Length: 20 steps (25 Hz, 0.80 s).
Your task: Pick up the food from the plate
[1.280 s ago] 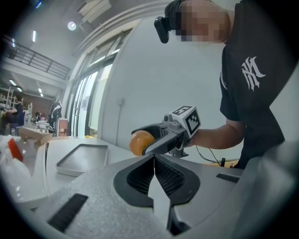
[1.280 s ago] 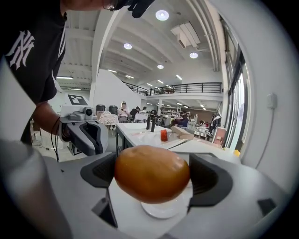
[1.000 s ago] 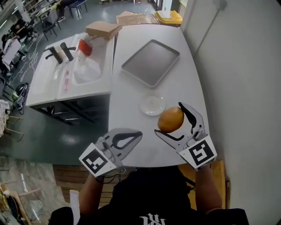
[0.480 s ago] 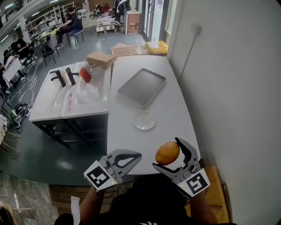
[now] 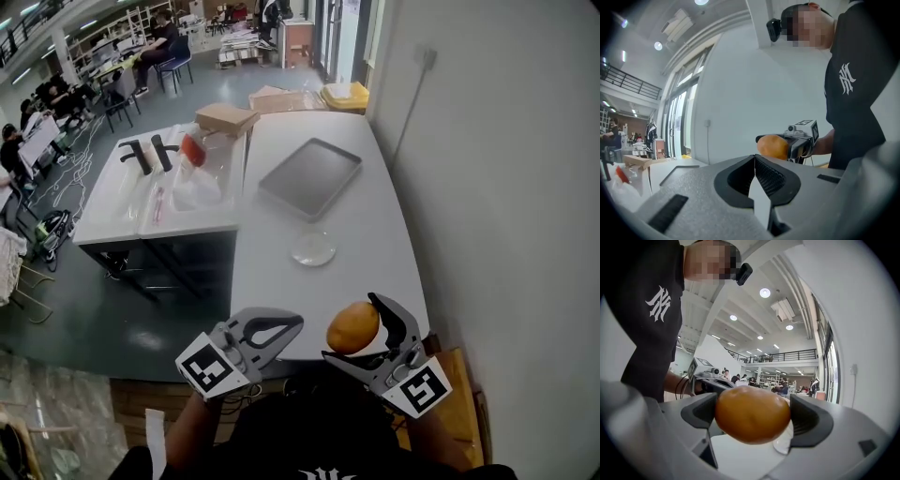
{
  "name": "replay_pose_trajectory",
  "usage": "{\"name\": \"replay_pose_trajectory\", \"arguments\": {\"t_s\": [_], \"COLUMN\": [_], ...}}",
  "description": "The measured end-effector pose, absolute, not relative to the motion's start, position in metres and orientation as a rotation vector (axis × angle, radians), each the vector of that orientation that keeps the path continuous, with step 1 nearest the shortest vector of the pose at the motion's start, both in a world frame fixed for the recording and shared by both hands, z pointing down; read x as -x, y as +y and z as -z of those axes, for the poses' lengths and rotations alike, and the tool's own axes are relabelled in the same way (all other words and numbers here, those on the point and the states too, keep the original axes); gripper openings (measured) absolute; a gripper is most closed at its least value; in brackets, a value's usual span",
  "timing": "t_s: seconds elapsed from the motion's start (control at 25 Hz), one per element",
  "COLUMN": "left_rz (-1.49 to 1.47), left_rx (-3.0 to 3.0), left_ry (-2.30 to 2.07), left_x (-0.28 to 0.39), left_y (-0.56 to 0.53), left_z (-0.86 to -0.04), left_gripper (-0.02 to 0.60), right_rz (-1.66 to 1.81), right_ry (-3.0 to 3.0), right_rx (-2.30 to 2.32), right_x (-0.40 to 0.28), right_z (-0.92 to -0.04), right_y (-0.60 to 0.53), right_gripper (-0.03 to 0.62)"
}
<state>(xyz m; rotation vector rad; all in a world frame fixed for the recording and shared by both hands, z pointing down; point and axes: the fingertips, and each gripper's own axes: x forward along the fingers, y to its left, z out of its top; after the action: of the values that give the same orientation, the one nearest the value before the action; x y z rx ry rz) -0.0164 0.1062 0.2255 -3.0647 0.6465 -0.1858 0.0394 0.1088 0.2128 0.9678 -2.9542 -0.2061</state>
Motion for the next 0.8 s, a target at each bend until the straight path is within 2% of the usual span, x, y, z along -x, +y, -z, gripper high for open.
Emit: {"name": "replay_pose_trajectory", "arguments": {"t_s": [0.4, 0.8], "left_rz": [0.225, 0.247], "left_rx": [3.087, 3.109], "left_ry": [0.743, 0.811], "left_x": [-0.025, -0.042], "left_y": [0.123, 0.126], "left_z": [-0.233, -0.254], "left_gripper": [0.008, 0.008], "right_rz": [0.111, 0.056], "right_ry": [-3.04, -3.094], "right_rx": [-0.888, -0.829], "right_x": [-0.083, -0.096], "right_z": [-0.224, -0.242], "right_y": [0.109, 0.114], "right_gripper": [0.448, 0.448]}}
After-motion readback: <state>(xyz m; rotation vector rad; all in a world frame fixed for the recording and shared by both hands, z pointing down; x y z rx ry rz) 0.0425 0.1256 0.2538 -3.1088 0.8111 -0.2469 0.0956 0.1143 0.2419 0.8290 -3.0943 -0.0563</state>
